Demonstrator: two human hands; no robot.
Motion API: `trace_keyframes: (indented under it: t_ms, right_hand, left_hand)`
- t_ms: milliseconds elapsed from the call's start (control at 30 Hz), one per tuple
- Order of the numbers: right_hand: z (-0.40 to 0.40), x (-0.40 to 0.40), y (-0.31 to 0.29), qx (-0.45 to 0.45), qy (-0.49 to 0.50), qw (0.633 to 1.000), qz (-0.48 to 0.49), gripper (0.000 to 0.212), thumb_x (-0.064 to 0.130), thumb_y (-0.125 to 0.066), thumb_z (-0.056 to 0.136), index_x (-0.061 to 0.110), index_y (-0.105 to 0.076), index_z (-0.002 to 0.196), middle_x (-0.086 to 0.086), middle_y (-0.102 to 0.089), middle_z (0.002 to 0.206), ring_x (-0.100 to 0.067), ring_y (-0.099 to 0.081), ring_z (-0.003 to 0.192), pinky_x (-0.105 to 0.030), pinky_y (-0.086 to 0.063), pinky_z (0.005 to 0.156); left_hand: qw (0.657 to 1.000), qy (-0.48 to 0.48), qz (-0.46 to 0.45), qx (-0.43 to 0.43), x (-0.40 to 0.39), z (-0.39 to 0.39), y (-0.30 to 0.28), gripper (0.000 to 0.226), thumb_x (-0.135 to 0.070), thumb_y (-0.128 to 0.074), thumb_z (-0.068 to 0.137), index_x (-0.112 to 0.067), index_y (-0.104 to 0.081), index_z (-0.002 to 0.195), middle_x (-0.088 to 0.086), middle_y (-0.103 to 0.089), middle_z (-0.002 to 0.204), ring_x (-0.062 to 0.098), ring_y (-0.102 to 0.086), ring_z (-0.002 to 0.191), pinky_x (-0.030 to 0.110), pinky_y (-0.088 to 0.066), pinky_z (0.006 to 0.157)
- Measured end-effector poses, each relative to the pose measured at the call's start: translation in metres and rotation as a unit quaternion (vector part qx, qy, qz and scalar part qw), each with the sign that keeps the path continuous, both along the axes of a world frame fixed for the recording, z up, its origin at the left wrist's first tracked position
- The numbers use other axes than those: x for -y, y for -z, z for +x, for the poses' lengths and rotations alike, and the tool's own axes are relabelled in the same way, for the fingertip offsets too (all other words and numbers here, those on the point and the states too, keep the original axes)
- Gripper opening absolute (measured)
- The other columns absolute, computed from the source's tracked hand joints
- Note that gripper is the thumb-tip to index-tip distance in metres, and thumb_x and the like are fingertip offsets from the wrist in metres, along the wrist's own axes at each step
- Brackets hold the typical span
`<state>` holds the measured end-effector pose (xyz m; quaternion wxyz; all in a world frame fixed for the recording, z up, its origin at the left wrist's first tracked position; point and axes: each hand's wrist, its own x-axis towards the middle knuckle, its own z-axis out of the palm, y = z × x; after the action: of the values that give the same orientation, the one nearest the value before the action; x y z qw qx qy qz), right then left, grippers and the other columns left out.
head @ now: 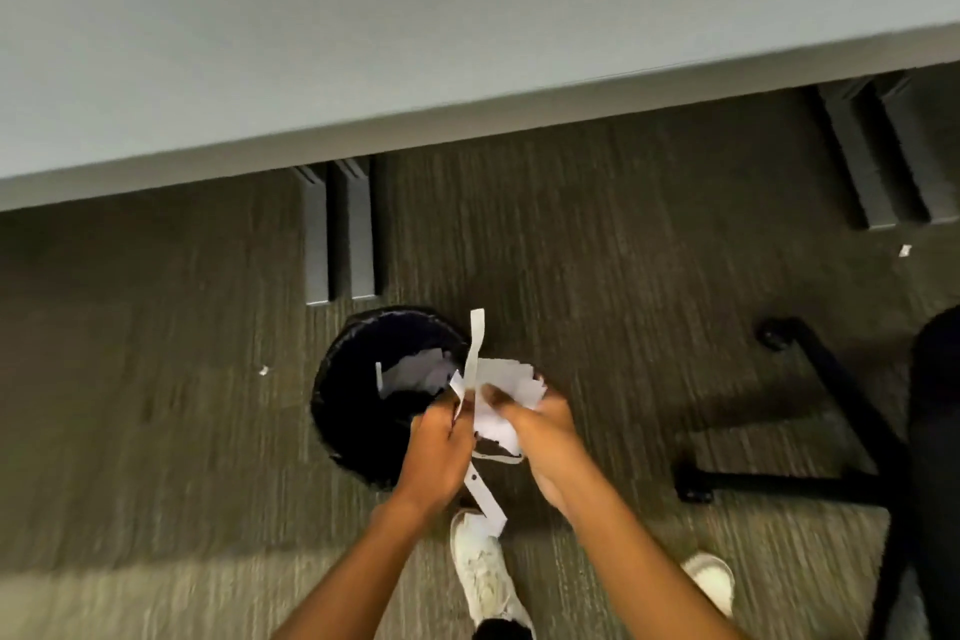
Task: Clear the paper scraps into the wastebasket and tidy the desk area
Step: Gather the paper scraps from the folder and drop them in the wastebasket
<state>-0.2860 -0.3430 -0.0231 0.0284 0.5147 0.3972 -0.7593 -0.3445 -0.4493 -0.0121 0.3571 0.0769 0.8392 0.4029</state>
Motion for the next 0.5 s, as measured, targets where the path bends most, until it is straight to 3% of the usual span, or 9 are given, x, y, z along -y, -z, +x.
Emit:
trace_keyframes:
  t_ms: [67,133,233,267,333,400,500]
  right_hand:
    - [-0.029,0.025,0.016,0.022,-0.012,1.000,-0.006,0.036,0.019,-0.079,0.077,0.013,-0.065,0.110,-0.005,-0.072,0.103,-0.014,-0.070,0.086,-0.020,-0.055,0.067]
    - [-0.051,0.046,0.030,0.030,-0.029,0.999,0.004,0.043,0.017,-0.079,0.077,0.008,-0.063,0.116,-0.010,-0.070,0.111,-0.018,-0.068,0.091,-0.018,-0.056,0.067]
    - [-0.077,0.071,0.048,0.043,-0.025,0.998,0.023,0.041,0.005,-0.075,0.080,0.001,-0.060,0.117,-0.006,-0.064,0.113,-0.015,-0.061,0.086,-0.004,-0.046,0.051]
    - [-0.083,0.078,0.055,0.045,-0.025,0.998,0.021,0.043,0.004,-0.074,0.080,0.001,-0.058,0.119,-0.003,-0.060,0.111,-0.013,-0.059,0.088,-0.004,-0.044,0.050]
    - [-0.089,0.088,0.072,0.053,-0.033,0.998,0.031,0.055,0.009,-0.077,0.079,0.001,-0.053,0.127,-0.001,-0.055,0.117,-0.015,-0.056,0.103,-0.010,-0.047,0.071]
    - [-0.096,0.104,0.090,0.074,-0.032,0.996,0.027,0.072,0.018,-0.082,0.074,0.007,-0.048,0.137,-0.005,-0.053,0.137,-0.021,-0.054,0.122,-0.028,-0.046,0.099]
    - [-0.102,0.118,0.100,0.084,-0.026,0.996,0.011,0.083,0.027,-0.085,0.068,0.015,-0.045,0.140,-0.005,-0.053,0.139,-0.023,-0.054,0.123,-0.033,-0.046,0.100]
  left_hand:
    - [1.000,-0.016,-0.024,-0.010,0.024,-0.025,0.014,0.017,-0.028,-0.045,0.100,-0.024,-0.061,0.095,-0.004,-0.066,0.080,0.015,-0.063,0.079,0.014,-0.045,0.068]
    - [0.998,-0.039,-0.055,-0.016,0.041,-0.048,0.026,0.015,-0.025,-0.048,0.099,-0.018,-0.060,0.093,0.001,-0.066,0.083,0.022,-0.064,0.085,0.005,-0.042,0.066]
    - [0.994,-0.041,-0.097,-0.023,0.062,-0.078,0.049,0.025,-0.023,-0.051,0.098,-0.003,-0.062,0.108,0.020,-0.068,0.104,0.035,-0.064,0.103,0.029,-0.047,0.085]
    - [0.992,-0.028,-0.121,-0.021,0.069,-0.085,0.055,0.029,-0.022,-0.050,0.098,-0.001,-0.061,0.115,0.022,-0.066,0.115,0.034,-0.062,0.109,0.029,-0.042,0.088]
    - [0.989,0.005,-0.143,-0.022,0.075,-0.094,0.062,0.033,-0.020,-0.049,0.099,0.000,-0.057,0.124,0.020,-0.062,0.127,0.032,-0.058,0.117,0.026,-0.039,0.090]
    - [0.987,0.029,-0.157,-0.018,0.084,-0.102,0.071,0.034,-0.015,-0.048,0.099,-0.001,-0.053,0.129,0.019,-0.059,0.131,0.032,-0.056,0.119,0.029,-0.039,0.093]
    - [0.986,0.037,-0.162,-0.023,0.093,-0.111,0.083,0.034,-0.013,-0.047,0.099,-0.005,-0.051,0.132,0.016,-0.058,0.132,0.031,-0.053,0.122,0.028,-0.038,0.094]
